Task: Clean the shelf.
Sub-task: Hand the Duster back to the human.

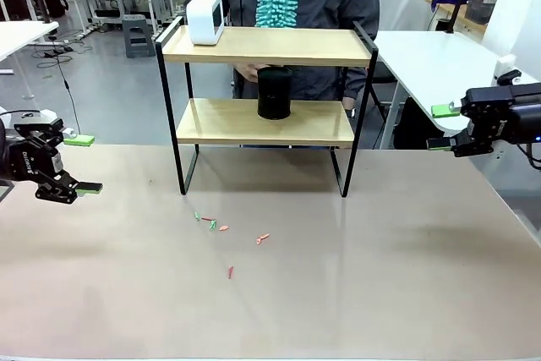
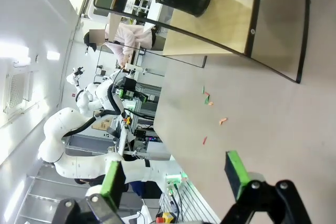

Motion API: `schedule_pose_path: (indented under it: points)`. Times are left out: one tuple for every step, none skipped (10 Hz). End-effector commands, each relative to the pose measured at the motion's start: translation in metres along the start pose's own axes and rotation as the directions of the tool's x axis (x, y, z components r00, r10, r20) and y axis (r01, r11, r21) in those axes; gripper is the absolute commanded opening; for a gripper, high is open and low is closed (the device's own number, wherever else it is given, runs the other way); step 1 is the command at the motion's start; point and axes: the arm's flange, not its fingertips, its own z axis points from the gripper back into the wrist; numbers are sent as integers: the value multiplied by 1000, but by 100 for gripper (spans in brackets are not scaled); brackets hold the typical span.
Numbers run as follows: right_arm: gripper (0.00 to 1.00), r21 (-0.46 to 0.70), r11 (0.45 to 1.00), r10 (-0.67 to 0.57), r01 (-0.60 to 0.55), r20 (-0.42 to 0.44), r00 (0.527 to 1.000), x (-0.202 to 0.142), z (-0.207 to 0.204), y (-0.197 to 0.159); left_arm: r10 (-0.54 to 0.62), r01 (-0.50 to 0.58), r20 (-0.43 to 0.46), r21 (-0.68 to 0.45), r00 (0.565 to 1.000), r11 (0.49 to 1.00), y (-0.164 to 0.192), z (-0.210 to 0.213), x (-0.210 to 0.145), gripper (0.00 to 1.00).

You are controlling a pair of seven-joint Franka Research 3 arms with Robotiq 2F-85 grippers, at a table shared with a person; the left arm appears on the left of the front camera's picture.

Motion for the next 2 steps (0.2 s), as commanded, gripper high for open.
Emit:
schedule_pose_path:
  points:
    - [100, -15, 1000, -19, 20, 9, 1000, -2, -1, 3, 6, -6, -8, -7, 1000, 1000, -4, -1, -5, 100]
    - [100, -15, 1000, -19, 20, 9, 1000, -2, -1, 3, 6, -6, -8, -7, 1000, 1000, -4, -1, -5, 100]
